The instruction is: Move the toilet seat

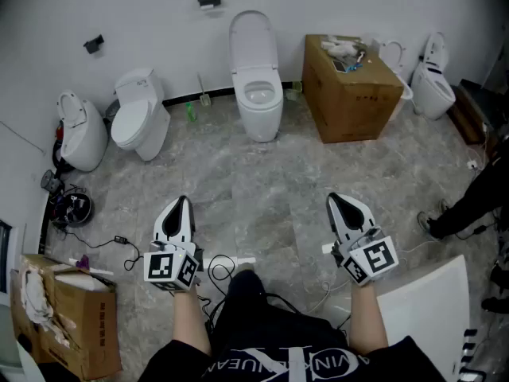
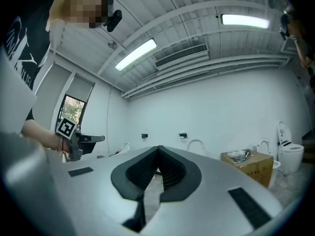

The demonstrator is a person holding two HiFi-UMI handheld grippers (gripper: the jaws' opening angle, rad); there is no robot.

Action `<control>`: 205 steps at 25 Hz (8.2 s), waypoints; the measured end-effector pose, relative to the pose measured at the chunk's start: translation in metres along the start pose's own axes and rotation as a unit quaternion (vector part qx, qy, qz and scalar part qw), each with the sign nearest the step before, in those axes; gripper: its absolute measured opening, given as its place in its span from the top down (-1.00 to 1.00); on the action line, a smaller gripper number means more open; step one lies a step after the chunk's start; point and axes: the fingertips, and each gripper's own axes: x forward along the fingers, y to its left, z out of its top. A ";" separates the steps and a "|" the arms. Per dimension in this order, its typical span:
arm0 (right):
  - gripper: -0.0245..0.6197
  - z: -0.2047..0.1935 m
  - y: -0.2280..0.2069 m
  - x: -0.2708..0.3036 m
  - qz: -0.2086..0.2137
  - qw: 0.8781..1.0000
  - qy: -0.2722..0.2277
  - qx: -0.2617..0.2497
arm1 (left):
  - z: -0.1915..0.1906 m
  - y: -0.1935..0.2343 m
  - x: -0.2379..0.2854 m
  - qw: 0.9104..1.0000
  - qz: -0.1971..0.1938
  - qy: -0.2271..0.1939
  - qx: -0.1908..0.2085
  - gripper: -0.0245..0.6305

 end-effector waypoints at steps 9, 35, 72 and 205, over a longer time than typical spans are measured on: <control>0.90 -0.001 -0.063 0.079 -0.022 0.999 -0.016 -0.018 | 0.001 0.025 0.110 0.999 -0.009 -0.029 0.020 0.91; 0.46 -0.071 -0.190 0.399 -0.060 0.996 0.053 0.035 | -0.048 0.195 0.420 0.998 -0.043 0.035 -0.025 0.56; 0.39 -0.245 -0.439 0.680 0.010 0.974 0.198 0.114 | -0.201 0.219 0.790 0.982 -0.069 0.163 -0.070 0.48; 0.75 -0.182 -0.718 1.166 -0.030 0.988 0.123 -0.083 | -0.146 0.324 1.313 0.987 -0.046 0.086 -0.124 0.55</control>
